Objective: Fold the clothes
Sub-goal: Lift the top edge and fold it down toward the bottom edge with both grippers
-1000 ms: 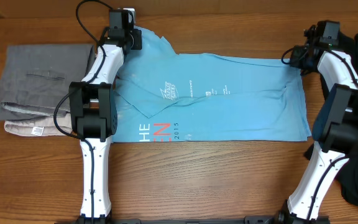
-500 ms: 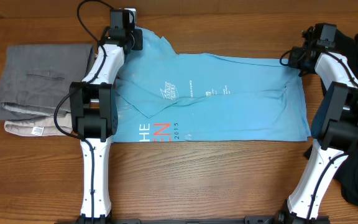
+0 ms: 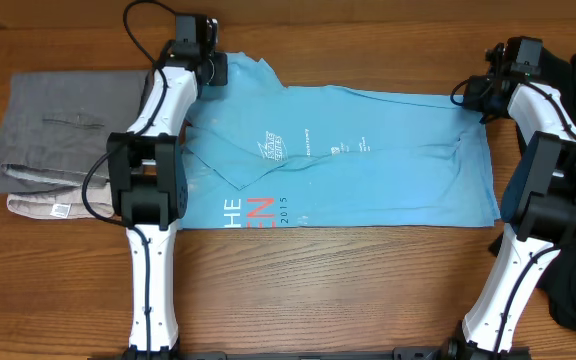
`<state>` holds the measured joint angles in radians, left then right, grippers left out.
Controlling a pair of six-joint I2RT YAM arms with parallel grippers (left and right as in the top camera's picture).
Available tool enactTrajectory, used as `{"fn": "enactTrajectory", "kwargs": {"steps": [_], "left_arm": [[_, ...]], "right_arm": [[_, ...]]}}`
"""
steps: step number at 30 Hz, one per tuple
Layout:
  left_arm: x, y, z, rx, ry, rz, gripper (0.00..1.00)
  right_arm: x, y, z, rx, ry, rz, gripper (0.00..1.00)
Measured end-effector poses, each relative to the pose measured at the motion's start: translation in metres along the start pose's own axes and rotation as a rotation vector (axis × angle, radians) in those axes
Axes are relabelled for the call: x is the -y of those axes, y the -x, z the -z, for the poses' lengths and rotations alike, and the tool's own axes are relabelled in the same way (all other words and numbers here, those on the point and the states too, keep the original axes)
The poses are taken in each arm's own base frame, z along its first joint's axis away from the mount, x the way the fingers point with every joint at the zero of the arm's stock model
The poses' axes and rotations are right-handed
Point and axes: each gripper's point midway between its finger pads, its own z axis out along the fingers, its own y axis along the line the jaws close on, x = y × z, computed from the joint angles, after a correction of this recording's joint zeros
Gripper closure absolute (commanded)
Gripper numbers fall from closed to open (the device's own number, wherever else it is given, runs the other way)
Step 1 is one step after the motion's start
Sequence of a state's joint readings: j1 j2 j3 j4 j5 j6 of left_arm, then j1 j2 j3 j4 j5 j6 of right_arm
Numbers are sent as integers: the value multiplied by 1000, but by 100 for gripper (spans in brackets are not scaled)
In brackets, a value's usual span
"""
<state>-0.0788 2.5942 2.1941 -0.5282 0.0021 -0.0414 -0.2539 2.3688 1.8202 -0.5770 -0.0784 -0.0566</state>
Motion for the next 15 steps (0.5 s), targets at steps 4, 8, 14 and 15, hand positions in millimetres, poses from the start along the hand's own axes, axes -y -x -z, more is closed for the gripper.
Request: {"fn": "enactTrajectory", "kwargs": {"steps": [4, 8, 14, 15], "left_arm": [[0, -5, 27, -61, 2, 3, 96], [1, 11, 69, -56, 2, 4, 96], [1, 17, 139, -94, 4, 15, 96], [1, 13, 144, -113, 6, 22, 96]], "right_arm": [[-5, -8, 5, -42, 25, -5, 96], [-8, -13, 19, -73, 37, -9, 96], [-14, -9, 72, -89, 45, -13, 96], [-14, -10, 79, -98, 46, -16, 96]]}}
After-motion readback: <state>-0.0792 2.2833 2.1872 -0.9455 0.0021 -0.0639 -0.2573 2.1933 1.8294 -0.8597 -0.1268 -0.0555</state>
